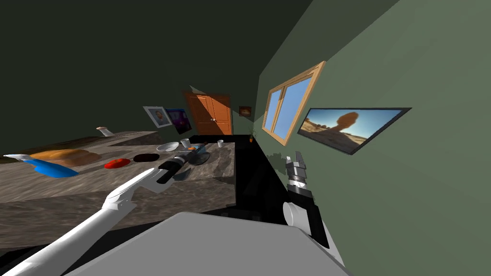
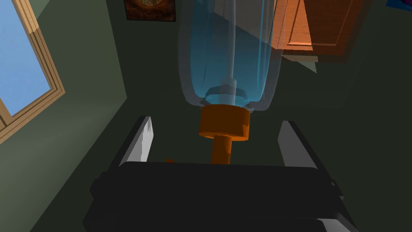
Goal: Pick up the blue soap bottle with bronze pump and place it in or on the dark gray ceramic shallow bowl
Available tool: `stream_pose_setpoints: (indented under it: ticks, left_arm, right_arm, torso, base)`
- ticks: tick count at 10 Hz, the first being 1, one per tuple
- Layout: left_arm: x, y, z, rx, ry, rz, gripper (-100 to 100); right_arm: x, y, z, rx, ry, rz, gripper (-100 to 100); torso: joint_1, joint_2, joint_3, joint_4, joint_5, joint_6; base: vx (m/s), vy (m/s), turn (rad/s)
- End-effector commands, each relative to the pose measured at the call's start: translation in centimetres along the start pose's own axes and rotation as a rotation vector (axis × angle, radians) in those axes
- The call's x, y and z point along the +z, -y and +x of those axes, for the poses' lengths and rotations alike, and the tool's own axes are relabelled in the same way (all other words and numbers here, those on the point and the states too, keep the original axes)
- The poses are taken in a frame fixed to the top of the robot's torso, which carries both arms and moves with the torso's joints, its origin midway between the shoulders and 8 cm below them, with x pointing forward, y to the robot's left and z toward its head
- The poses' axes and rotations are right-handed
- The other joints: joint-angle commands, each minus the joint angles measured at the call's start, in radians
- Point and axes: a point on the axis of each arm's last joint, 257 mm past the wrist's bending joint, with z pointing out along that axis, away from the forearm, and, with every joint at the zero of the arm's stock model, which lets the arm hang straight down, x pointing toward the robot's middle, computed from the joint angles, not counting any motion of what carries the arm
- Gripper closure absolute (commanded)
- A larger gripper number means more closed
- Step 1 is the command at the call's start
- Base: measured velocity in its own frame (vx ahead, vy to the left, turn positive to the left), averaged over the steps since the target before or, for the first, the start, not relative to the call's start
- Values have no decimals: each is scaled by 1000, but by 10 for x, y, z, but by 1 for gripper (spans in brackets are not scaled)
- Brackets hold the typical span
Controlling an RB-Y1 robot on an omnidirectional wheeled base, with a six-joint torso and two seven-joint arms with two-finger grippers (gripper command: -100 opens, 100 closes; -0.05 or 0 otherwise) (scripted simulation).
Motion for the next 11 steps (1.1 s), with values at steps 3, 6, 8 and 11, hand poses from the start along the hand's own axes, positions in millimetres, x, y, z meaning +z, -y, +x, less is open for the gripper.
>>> stream_pose_setpoints:
  ticks: [3, 6, 8, 11]
  left_arm:
    - [28, -5, -3, -9, 12, -13, -100]
    - [51, 2, 7, -15, -4, -5, -100]
    - [68, 16, 12, -15, -14, 20, -100]
    - [86, 15, -5, -24, 13, 8, -100]
  right_arm:
    - [0, 0, 0, 0, 0, 0, 0]
    - [0, 0, 0, 0, 0, 0, 0]
    - [0, 0, 0, 0, 0, 0, 0]
    - [0, 0, 0, 0, 0, 0, 0]
  torso:
    - [0, -3, -2, 0, 0, 0]
    - [0, -1, 0, 0, 0, 0]
    - [0, -5, -3, -1, 0, 0]
    - [0, -4, -3, -1, 1, 1]
  base:
    - [-45, 0, 4]
    - [-78, 5, 15]
    - [-33, -3, 18]
    - [-61, -4, 4]
